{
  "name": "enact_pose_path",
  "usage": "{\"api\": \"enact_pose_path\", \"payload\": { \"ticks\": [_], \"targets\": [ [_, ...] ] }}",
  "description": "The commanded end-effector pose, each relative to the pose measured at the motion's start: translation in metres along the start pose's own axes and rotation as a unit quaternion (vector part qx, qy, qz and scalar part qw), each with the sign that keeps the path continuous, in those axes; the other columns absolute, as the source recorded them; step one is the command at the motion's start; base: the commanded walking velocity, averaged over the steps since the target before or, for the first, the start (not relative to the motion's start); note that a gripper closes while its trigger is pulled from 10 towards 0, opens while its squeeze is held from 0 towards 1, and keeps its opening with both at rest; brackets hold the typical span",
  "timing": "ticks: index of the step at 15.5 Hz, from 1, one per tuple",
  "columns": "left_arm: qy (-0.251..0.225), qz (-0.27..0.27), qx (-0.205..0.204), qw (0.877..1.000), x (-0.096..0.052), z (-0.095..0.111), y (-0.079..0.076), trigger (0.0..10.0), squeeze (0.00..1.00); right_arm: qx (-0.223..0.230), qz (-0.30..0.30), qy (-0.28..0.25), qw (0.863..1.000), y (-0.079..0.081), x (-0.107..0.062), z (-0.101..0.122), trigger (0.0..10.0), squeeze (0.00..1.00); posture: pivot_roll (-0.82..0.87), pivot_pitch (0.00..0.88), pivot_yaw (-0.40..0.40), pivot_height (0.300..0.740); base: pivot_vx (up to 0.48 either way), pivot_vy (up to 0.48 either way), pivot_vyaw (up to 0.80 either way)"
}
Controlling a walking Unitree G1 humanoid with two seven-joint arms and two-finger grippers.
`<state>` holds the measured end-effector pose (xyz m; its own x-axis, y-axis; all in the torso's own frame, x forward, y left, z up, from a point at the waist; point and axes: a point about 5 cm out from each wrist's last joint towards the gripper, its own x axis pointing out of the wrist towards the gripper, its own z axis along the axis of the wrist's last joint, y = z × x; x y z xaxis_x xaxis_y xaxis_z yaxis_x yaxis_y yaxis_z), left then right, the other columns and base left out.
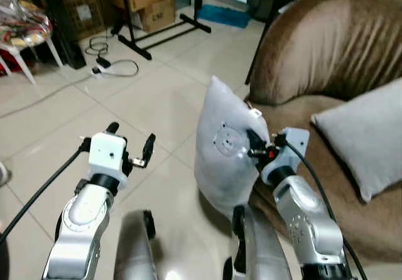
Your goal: Move the pillow to the sofa from floor
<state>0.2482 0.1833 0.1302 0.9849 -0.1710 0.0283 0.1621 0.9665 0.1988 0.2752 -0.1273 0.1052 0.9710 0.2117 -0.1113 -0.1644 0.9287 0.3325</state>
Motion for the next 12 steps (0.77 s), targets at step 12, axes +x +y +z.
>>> {"api": "enact_pose_path", "payload": {
  "ticks": [12],
  "targets": [
    [0.006, 0.006, 0.001, 1.000, 0.0024, -0.0037, 0.0001, 10.0, 0.55, 0.003, -0.025, -0.026, 0.999, -0.0046, 0.0005, 0.0150, 10.0, 0.00, 0.07, 0.000, -0.039, 0.716, 0.000, 0.000, 0.00]
  ]
}}
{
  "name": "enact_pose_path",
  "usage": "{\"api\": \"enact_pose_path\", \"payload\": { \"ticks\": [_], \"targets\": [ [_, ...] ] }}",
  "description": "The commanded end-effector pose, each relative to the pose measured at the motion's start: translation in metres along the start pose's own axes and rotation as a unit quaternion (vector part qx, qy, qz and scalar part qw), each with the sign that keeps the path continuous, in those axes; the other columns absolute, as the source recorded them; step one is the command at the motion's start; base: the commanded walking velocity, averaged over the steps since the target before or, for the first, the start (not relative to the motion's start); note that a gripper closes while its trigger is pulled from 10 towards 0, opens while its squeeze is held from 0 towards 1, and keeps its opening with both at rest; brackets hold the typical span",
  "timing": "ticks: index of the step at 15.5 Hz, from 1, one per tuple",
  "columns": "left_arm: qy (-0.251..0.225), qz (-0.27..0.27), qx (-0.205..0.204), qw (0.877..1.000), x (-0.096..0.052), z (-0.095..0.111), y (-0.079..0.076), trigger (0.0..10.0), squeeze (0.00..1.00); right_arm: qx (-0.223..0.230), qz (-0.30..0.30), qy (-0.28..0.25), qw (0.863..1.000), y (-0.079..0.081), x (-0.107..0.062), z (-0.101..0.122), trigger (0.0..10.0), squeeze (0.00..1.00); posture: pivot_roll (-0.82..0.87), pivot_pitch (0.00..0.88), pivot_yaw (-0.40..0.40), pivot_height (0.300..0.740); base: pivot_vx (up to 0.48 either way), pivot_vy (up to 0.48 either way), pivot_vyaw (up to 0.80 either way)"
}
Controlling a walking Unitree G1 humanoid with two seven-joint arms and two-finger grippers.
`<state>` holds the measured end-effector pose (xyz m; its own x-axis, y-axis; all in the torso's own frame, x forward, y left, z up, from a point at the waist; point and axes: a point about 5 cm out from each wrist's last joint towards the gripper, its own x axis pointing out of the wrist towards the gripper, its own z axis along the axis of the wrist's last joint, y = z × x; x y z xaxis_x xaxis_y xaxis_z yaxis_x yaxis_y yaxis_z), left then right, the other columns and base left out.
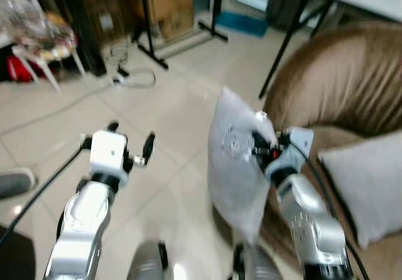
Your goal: Move the pillow to the sofa from floor
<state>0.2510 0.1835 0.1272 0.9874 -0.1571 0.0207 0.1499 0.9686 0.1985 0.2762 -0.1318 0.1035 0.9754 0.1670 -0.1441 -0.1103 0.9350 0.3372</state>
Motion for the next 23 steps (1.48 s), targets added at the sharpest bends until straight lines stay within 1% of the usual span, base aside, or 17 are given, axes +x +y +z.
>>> {"api": "enact_pose_path", "payload": {
  "ticks": [1, 2, 4, 6, 7, 8, 9, 10, 12, 13, 18, 19, 21, 22, 23],
  "targets": [
    [0.001, 0.001, -0.003, 1.000, 0.000, 0.000, 0.000, 10.0, 0.55, -0.001, 0.003, -0.033, 0.999, 0.001, 0.000, 0.014, 10.0, 0.00, 0.07, 0.000, -0.039, 0.731, 0.000, 0.000, 0.00],
    [0.004, 0.002, -0.008, 1.000, 0.000, -0.001, -0.001, 10.0, 0.55, -0.001, 0.003, -0.032, 0.999, 0.001, 0.000, 0.014, 10.0, 0.00, 0.07, 0.000, -0.039, 0.740, 0.000, 0.000, 0.00],
    [0.008, 0.000, -0.008, 1.000, 0.000, -0.002, -0.001, 10.0, 0.55, -0.001, 0.003, -0.032, 0.999, 0.001, -0.001, 0.014, 10.0, 0.00, 0.07, 0.000, -0.040, 0.740, 0.000, 0.000, 0.00],
    [0.003, 0.000, 0.001, 1.000, 0.000, 0.000, -0.001, 10.0, 0.55, -0.001, 0.000, -0.033, 0.999, 0.001, 0.000, 0.014, 10.0, 0.00, 0.07, 0.000, -0.042, 0.740, 0.000, 0.000, 0.00],
    [0.002, 0.004, -0.001, 1.000, 0.000, -0.001, -0.001, 10.0, 0.47, -0.003, -0.004, -0.038, 0.999, 0.001, 0.000, 0.014, 10.0, 0.00, 0.07, 0.000, -0.042, 0.740, 0.000, 0.000, 0.00],
    [0.002, 0.005, -0.002, 1.000, 0.000, -0.001, 0.000, 10.0, 0.47, -0.004, -0.005, -0.040, 0.999, 0.000, 0.000, 0.015, 10.0, 0.00, 0.07, 0.000, -0.042, 0.740, 0.000, 0.000, 0.00],
    [-0.001, 0.006, 0.001, 1.000, 0.001, 0.000, 0.000, 10.0, 0.38, -0.003, -0.012, -0.039, 0.999, -0.002, 0.001, 0.014, 10.0, 0.00, 0.07, 0.000, -0.039, 0.740, 0.000, 0.000, 0.00],
    [-0.002, 0.005, 0.003, 1.000, 0.002, 0.001, -0.001, 10.0, 0.33, 0.003, -0.021, -0.030, 0.999, -0.005, 0.001, 0.010, 10.0, 0.00, 0.07, 0.000, -0.036, 0.740, 0.000, 0.000, 0.00],
    [-0.008, -0.003, 0.006, 1.000, 0.004, 0.002, -0.002, 10.0, 0.33, 0.017, -0.034, -0.026, 0.999, -0.009, 0.001, 0.007, 10.0, 0.00, 0.07, 0.000, -0.031, 0.740, 0.000, 0.122, -0.60],
    [-0.008, -0.003, 0.006, 1.000, 0.004, 0.002, -0.002, 10.0, 0.33, 0.017, -0.034, -0.026, 0.999, -0.009, 0.001, 0.007, 10.0, 0.00, 0.07, 0.000, -0.031, 0.740, 0.000, 0.244, -0.80],
    [-0.006, -0.006, 0.013, 1.000, 0.008, 0.003, 0.001, 10.0, 0.33, 0.029, -0.045, -0.029, 0.998, -0.008, 0.002, 0.006, 10.0, 0.00, 0.07, 0.000, -0.008, 0.740, 0.000, 0.392, -0.80],
    [-0.005, -0.005, 0.013, 1.000, 0.009, 0.003, 0.002, 10.0, 0.33, 0.030, -0.045, -0.029, 0.998, -0.008, 0.002, 0.006, 10.0, 0.00, 0.07, 0.000, -0.008, 0.740, 0.000, 0.398, -0.80],
    [-0.005, 0.009, 0.007, 1.000, 0.009, 0.003, 0.004, 10.0, 0.33, 0.029, -0.046, -0.027, 0.998, -0.007, 0.003, 0.005, 10.0, 0.00, 0.07, 0.000, -0.006, 0.740, 0.000, 0.000, -0.73],
    [0.000, 0.011, 0.010, 1.000, 0.011, 0.003, 0.005, 10.0, 0.33, 0.016, -0.039, -0.018, 0.999, -0.006, 0.006, 0.003, 10.0, 0.00, 0.07, 0.000, -0.007, 0.740, 0.000, 0.000, 0.00],
    [0.001, 0.011, 0.011, 1.000, 0.011, 0.003, 0.005, 10.0, 0.33, 0.015, -0.037, -0.016, 0.999, -0.005, 0.007, 0.003, 10.0, 0.00, 0.07, 0.000, -0.007, 0.740, 0.000, 0.000, 0.00]
  ]
}}
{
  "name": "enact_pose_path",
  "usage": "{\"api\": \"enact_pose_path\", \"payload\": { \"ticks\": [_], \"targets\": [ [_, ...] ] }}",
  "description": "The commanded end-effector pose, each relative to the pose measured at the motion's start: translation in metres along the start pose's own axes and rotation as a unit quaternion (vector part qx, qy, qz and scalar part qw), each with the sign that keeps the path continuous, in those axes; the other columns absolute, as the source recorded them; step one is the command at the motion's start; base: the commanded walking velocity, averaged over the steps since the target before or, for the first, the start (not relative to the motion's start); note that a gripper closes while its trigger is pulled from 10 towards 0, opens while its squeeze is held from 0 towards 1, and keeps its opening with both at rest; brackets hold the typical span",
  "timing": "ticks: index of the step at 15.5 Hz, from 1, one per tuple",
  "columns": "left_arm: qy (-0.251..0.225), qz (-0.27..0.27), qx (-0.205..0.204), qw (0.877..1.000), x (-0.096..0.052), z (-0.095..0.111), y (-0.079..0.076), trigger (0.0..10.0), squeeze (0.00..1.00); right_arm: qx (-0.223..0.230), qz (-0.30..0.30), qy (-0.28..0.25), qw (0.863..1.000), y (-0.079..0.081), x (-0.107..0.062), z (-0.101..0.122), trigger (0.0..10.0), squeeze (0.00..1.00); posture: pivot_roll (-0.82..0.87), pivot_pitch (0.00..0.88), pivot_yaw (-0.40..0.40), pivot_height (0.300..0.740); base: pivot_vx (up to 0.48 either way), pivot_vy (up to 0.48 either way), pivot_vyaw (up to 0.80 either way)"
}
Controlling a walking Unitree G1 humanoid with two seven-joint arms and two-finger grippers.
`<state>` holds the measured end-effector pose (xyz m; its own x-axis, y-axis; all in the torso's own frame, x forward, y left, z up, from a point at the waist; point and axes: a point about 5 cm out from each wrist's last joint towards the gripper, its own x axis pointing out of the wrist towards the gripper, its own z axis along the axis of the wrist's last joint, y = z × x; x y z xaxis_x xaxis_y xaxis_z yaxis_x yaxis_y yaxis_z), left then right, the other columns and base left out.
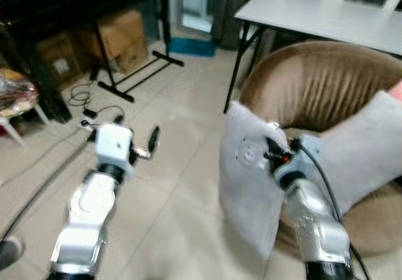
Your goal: Move the pillow to the sofa from floor
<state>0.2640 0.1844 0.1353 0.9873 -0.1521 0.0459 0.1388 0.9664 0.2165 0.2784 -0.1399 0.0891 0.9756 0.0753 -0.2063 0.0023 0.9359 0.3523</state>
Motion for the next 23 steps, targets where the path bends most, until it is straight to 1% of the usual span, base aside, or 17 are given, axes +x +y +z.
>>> {"api": "enact_pose_path", "payload": {
  "ticks": [1, 4, 7, 9, 10, 11, 13, 14, 15, 16, 19, 23],
  "targets": [
    [-0.003, -0.010, 0.000, 1.000, -0.001, -0.001, -0.001, 10.0, 0.35, -0.013, 0.019, -0.029, 0.999, 0.009, 0.005, 0.014, 10.0, 0.00, 0.07, 0.000, -0.008, 0.740, 0.000, 0.000, 0.00],
    [-0.007, -0.019, 0.002, 1.000, -0.002, 0.000, -0.004, 10.0, 0.36, -0.017, 0.022, -0.032, 0.999, 0.009, 0.006, 0.016, 10.0, 0.00, 0.07, 0.000, -0.013, 0.740, 0.318, 0.000, 0.00],
    [-0.007, -0.020, 0.002, 1.000, -0.001, 0.000, -0.004, 10.0, 0.36, -0.020, 0.025, -0.036, 0.999, 0.010, 0.008, 0.018, 10.0, 0.00, 0.07, 0.000, -0.016, 0.740, 0.370, 0.000, 0.00],
    [-0.006, -0.026, 0.005, 1.000, -0.001, -0.001, -0.005, 10.0, 0.36, -0.020, 0.011, -0.059, 0.998, 0.008, 0.009, 0.026, 10.0, 0.00, 0.07, 0.000, -0.021, 0.740, 0.373, 0.000, 0.00],
    [-0.006, -0.026, 0.005, 1.000, -0.001, -0.001, -0.005, 10.0, 0.36, -0.018, 0.007, -0.062, 0.998, 0.007, 0.010, 0.028, 10.0, 0.00, 0.07, 0.000, -0.021, 0.740, 0.371, 0.000, 0.00],
    [-0.007, -0.026, 0.004, 1.000, -0.001, -0.001, -0.004, 10.0, 0.36, -0.010, -0.006, -0.073, 0.997, 0.004, 0.011, 0.033, 10.0, 0.00, 0.07, 0.000, -0.023, 0.740, 0.379, 0.000, -0.80],
    [-0.007, -0.026, 0.004, 1.000, 0.000, -0.001, -0.004, 10.0, 0.36, -0.012, 0.000, -0.073, 0.997, 0.005, 0.012, 0.035, 10.0, 0.00, 0.07, 0.000, -0.024, 0.740, 0.371, 0.000, -0.80],
    [-0.006, -0.025, 0.003, 1.000, 0.000, -0.002, -0.004, 10.0, 0.36, -0.023, 0.017, -0.070, 0.997, 0.010, 0.013, 0.034, 10.0, 0.00, 0.07, 0.000, -0.026, 0.740, 0.371, 0.000, -0.80],
    [-0.006, -0.025, 0.003, 1.000, 0.000, -0.002, -0.004, 10.0, 0.36, -0.025, 0.021, -0.069, 0.997, 0.011, 0.013, 0.034, 10.0, 0.00, 0.07, 0.000, -0.026, 0.740, 0.375, 0.000, -0.41],
    [-0.006, -0.026, 0.003, 1.000, 0.000, -0.002, -0.005, 10.0, 0.36, -0.032, 0.026, -0.068, 0.997, 0.014, 0.013, 0.032, 10.0, 0.00, 0.07, 0.000, -0.027, 0.740, 0.375, 0.000, 0.00],
    [-0.007, -0.031, 0.004, 0.999, 0.001, -0.002, -0.005, 10.0, 0.36, -0.031, 0.025, -0.066, 0.997, 0.014, 0.015, 0.032, 10.0, 0.00, 0.07, 0.000, -0.029, 0.740, 0.374, 0.000, 0.00],
    [-0.004, -0.057, 0.011, 0.998, 0.000, -0.003, -0.008, 10.0, 0.36, -0.035, 0.026, -0.068, 0.997, 0.014, 0.016, 0.034, 10.0, 0.00, 0.07, 0.000, -0.029, 0.740, 0.372, 0.000, 0.00]
  ]
}}
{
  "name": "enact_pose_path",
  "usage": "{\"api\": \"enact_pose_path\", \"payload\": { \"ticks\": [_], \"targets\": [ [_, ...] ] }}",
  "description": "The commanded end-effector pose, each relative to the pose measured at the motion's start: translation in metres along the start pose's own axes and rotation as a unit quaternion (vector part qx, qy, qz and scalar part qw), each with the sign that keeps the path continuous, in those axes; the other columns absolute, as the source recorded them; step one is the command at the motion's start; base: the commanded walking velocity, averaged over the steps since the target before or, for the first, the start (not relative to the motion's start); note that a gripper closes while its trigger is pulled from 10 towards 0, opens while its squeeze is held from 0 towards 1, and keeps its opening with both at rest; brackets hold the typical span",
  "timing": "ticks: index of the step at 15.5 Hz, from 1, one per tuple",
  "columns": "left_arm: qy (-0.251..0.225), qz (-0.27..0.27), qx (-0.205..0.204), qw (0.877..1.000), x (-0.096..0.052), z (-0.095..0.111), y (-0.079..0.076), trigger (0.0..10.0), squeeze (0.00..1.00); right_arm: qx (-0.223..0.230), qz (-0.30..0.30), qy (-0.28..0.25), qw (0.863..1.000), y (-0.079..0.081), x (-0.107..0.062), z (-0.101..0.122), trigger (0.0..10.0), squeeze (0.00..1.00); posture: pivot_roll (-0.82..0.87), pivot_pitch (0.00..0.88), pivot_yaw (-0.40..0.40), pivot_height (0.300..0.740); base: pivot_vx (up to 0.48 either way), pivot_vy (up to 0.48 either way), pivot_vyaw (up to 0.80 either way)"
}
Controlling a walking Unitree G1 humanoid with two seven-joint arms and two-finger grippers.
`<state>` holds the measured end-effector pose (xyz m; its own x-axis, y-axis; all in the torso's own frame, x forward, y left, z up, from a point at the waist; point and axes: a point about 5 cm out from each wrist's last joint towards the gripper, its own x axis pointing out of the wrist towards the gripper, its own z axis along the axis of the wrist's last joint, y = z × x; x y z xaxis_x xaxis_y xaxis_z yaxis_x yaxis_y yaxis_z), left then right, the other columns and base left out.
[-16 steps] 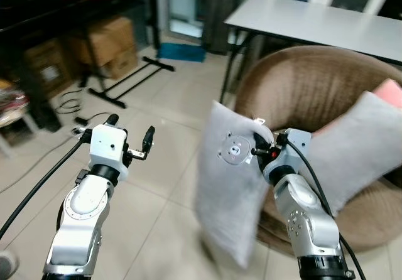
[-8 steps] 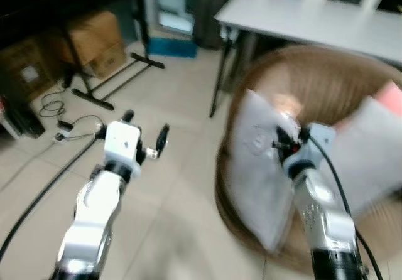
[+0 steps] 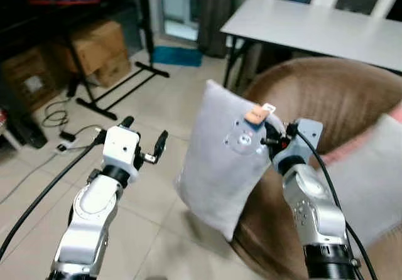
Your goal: Move the pillow to the sofa from floor
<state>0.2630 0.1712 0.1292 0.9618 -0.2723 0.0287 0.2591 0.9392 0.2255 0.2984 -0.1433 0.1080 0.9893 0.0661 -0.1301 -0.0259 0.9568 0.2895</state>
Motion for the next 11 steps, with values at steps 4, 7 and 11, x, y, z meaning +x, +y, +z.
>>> {"api": "enact_pose_path", "payload": {
  "ticks": [4, 7, 11],
  "targets": [
    [0.002, -0.007, 0.009, 1.000, -0.002, 0.000, 0.004, 10.0, 0.36, 0.005, 0.009, -0.024, 1.000, 0.007, 0.002, 0.013, 10.0, 0.00, 0.08, 0.000, -0.033, 0.740, 0.372, 0.000, 0.00],
    [0.001, -0.017, 0.009, 1.000, -0.003, 0.000, 0.003, 10.0, 0.36, 0.045, 0.071, -0.064, 0.994, 0.010, -0.004, 0.038, 10.0, 0.00, 0.08, 0.000, -0.030, 0.740, 0.372, 0.000, -0.80],
    [0.001, -0.027, 0.009, 1.000, -0.003, 0.000, 0.001, 10.0, 0.36, 0.134, 0.109, -0.171, 0.970, 0.001, -0.009, 0.096, 10.0, 0.00, 0.07, 0.000, -0.025, 0.740, 0.373, 0.000, -0.40]
  ]
}}
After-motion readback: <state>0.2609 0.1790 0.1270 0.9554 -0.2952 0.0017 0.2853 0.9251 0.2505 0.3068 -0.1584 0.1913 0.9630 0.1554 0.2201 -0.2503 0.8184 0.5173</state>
